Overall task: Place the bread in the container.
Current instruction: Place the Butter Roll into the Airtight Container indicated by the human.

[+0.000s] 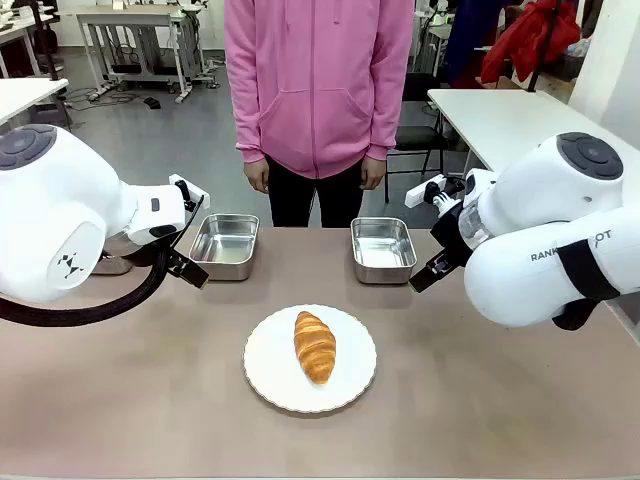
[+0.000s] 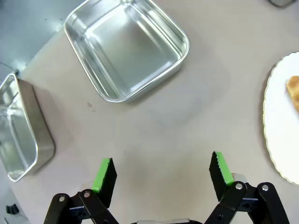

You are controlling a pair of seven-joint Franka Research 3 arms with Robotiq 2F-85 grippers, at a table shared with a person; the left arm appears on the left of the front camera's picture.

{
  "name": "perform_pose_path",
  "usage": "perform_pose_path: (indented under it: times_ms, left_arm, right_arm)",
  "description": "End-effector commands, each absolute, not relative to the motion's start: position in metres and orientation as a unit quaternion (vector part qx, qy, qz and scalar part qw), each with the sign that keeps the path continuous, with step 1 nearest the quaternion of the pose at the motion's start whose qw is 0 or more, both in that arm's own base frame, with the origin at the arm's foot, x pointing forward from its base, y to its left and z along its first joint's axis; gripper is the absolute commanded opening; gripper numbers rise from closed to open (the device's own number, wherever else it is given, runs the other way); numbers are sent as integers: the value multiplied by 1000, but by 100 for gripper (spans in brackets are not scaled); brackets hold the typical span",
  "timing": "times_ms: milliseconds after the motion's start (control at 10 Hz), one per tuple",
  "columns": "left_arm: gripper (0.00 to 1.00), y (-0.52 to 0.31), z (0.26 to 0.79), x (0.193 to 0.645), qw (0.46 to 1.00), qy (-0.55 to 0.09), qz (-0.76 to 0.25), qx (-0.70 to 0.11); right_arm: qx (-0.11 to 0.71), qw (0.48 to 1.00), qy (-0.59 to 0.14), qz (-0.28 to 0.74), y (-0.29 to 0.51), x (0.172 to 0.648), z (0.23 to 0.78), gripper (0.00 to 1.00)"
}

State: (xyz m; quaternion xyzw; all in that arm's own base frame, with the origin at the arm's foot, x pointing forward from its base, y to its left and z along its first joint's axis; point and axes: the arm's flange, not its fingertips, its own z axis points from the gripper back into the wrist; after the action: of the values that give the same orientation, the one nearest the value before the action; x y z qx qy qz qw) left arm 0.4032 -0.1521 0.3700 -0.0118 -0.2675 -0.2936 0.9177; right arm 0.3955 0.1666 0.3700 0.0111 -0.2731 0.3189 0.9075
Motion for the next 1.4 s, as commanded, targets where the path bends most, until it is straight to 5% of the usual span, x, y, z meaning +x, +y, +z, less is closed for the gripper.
perform_pose_path:
  times_ms: [0, 900, 1300]
  left_arm:
    - [100, -152, 370, 403, 918, -268, -294, -12]
    - [100, -153, 370, 403, 917, -268, -294, -12]
    - [100, -91, 478, 441, 906, -254, -331, -67]
  right_arm:
    - [11, 908, -273, 319, 167, 395, 370, 100]
    - [11, 908, -273, 319, 167, 395, 370, 100]
    - [23, 893, -324, 312, 142, 439, 476, 100]
